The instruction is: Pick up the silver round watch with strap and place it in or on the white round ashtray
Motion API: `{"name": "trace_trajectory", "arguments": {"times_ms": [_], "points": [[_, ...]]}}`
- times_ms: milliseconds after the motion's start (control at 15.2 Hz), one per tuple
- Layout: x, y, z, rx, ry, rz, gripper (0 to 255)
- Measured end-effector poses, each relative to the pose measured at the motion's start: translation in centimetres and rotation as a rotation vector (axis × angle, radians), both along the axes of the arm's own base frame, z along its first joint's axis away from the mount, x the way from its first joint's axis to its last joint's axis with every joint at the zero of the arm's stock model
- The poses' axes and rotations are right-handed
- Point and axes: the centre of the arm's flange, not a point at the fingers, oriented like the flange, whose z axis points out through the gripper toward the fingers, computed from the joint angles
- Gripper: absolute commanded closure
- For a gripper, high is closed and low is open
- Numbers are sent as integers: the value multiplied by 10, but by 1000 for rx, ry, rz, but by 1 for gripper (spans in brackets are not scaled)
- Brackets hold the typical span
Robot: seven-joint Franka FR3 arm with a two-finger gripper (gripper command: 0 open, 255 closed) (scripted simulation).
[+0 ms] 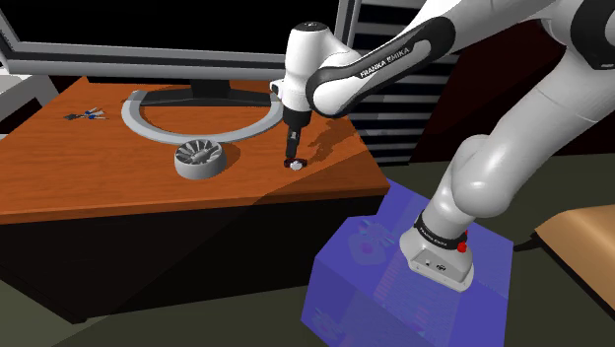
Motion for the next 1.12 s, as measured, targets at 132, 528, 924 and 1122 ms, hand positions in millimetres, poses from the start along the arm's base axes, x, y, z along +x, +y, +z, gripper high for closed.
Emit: {"name": "trace_trajectory", "arguments": {"times_ms": [132, 528, 924, 1122], "points": [[2, 4, -10, 1, -5, 12, 0], [6, 4, -40, 1, -7, 16, 0], [7, 4, -44, 2, -8, 16, 0], [7, 4, -44, 2, -8, 16, 255]]}}
